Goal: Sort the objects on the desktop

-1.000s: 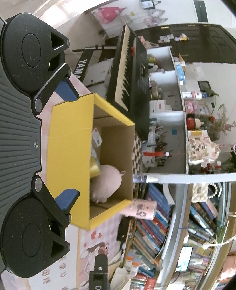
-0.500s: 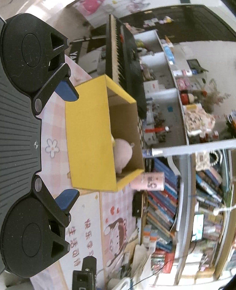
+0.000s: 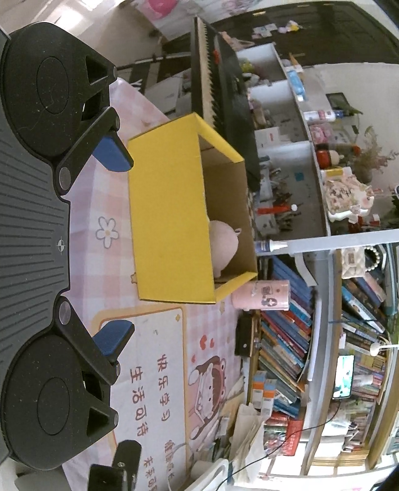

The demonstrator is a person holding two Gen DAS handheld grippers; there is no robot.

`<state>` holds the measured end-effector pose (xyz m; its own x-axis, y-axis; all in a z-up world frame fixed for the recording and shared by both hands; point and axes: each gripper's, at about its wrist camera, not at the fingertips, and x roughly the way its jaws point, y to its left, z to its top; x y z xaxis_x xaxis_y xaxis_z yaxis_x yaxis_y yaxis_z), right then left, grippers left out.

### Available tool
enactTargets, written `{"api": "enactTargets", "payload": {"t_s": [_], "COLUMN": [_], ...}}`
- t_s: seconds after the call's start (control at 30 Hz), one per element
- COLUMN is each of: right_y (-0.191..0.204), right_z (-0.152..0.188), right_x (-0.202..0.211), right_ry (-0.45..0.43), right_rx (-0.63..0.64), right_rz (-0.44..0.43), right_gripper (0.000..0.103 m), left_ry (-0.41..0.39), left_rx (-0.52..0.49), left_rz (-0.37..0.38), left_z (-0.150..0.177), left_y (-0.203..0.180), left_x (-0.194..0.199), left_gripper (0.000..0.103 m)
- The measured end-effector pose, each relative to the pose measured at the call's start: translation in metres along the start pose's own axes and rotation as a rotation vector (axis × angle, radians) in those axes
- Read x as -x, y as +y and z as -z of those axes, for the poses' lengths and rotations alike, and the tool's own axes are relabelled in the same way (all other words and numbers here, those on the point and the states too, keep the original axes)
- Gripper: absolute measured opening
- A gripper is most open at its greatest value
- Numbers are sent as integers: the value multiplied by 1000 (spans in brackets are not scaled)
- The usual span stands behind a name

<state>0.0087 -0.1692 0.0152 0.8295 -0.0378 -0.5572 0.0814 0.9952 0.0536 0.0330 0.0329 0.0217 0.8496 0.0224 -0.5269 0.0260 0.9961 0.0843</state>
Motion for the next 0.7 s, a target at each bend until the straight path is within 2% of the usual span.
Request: {"api": "enactTargets", "payload": {"t_s": [0.3,0.7], "right_y": [2,-3], "right_z": [0,1], "right_x": [-2,-4], "right_ry": [14,36], "right_rx": [44,43], "right_rz": [-26,-26], "right_gripper": [103,103], "left_ry": [7,37], "left_rx": [8,-9], "left_rz": [-30,-10], "left_z": [2,2], "left_y": [-3,-10], "left_x": [3,-1], "left_gripper": [103,103]}}
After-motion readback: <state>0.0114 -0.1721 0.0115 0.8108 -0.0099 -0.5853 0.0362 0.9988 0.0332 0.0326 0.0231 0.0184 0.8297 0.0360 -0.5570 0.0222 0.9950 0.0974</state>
